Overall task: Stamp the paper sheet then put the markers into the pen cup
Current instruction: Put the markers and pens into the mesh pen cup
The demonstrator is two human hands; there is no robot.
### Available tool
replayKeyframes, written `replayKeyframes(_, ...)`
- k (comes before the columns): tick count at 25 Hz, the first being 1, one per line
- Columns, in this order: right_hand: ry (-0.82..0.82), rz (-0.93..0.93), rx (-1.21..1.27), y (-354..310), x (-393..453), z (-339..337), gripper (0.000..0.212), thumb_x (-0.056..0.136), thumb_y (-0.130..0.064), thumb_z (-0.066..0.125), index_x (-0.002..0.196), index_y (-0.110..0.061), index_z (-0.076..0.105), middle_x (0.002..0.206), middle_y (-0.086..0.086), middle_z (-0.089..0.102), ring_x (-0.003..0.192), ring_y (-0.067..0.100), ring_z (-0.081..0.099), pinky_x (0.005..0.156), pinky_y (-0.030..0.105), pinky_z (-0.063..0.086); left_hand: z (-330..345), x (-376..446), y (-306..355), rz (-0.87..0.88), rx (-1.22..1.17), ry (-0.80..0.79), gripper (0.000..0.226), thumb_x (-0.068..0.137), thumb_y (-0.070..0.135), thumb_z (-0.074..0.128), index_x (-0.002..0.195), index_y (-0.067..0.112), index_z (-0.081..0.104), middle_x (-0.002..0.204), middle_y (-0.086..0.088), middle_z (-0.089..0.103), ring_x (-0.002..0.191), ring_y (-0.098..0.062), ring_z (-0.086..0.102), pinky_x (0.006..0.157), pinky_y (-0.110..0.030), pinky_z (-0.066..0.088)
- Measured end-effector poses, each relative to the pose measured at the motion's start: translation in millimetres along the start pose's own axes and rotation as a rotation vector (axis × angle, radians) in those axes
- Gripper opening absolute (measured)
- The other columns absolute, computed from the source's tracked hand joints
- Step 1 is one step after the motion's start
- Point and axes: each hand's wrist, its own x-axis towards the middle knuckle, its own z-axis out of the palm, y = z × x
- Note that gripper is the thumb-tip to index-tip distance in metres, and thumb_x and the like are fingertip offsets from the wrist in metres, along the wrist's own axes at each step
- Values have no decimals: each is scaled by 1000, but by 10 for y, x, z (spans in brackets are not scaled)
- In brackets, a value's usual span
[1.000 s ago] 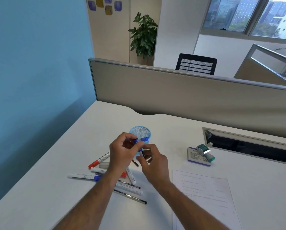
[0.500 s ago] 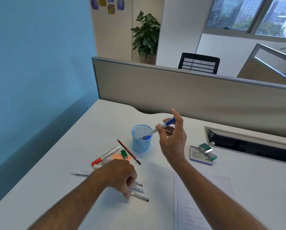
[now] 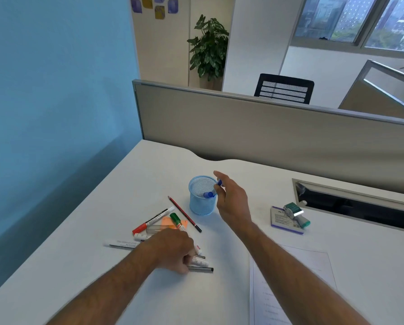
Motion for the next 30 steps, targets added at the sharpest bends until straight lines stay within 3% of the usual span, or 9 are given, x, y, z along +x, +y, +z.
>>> replayKeyframes(3, -53, 45, -20, 48, -21, 35, 35, 101, -19, 45, 135, -24, 52, 134, -2, 60, 116, 15, 54, 93, 18, 36, -35, -16, -26, -30, -196, 59, 15, 70, 34, 66, 77, 22, 70, 66, 12, 66, 65, -3, 60, 59, -22, 47)
replayKeyframes(6, 70, 59, 23, 53, -114, -21, 35, 99, -22, 51, 133, -23, 53, 136, -3, 56, 122, 12, 47, 100, 19, 31, -125, 2, -36, -162, -583, 143, 9, 72, 31, 72, 75, 23, 70, 56, 17, 66, 52, 4, 59, 51, -15, 43)
replayKeyframes(10, 273, -274, 73, -46, -345, -197, 37, 84, -1, 56, 119, -14, 61, 123, 2, 62, 116, 15, 51, 98, 32, 46, -242, 55, -18, -395, -1297, 272, 40, 77, 13, 73, 109, 32, 58, 74, -9, 76, 60, -19, 70, 54, -27, 55)
replayKeyframes(15, -44, -689, 71, -136, -608, -337, 62, 62, 0, 54, 122, -16, 60, 117, 4, 62, 106, 22, 59, 86, 33, 52, -312, 123, 40, -533, -1828, 396, 30, 83, 5, 71, 112, 5, 61, 79, -22, 70, 59, -22, 61, 46, -24, 52)
replayKeyframes(17, -145, -754, 13, -136, -705, -313, 51, 73, -12, 64, 123, -19, 60, 118, 0, 64, 102, 18, 61, 80, 32, 53, -297, 146, 81, -552, -1918, 405, 21, 84, 6, 69, 103, 1, 62, 72, -16, 67, 56, -17, 59, 43, -21, 51)
replayKeyframes(20, -77, -826, -34, -120, -747, -244, 27, 87, -23, 69, 113, -15, 66, 110, -2, 69, 88, 18, 65, 69, 33, 55, -273, 173, 135, -565, -1996, 429, 7, 83, 1, 65, 85, 5, 60, 54, -5, 59, 43, -10, 53, 37, -18, 46)
replayKeyframes(25, 159, -648, 115, -288, -579, -349, 11, 93, -15, 62, 103, -14, 63, 91, 1, 71, 75, 17, 66, 64, 35, 55, -212, 206, -11, -651, -1793, 568, 17, 86, 23, 73, 91, 9, 64, 68, -11, 71, 49, -16, 60, 43, -23, 49)
replayKeyframes(28, 293, -523, 238, -419, -364, -470, 11, 95, -22, 56, 106, -20, 58, 95, -2, 71, 81, 10, 67, 73, 24, 55, -101, 248, -223, -772, -1138, 729, 5, 86, 27, 70, 85, 24, 66, 78, 0, 74, 66, -16, 66, 52, -25, 48)
replayKeyframes(30, 301, -454, 198, -433, -228, -501, 13, 94, -19, 56, 107, -22, 55, 96, -2, 71, 81, 11, 67, 70, 27, 56, -1, 270, -386, -692, -667, 733, 4, 89, 26, 66, 92, 29, 68, 92, 7, 71, 86, -14, 62, 69, -28, 49)
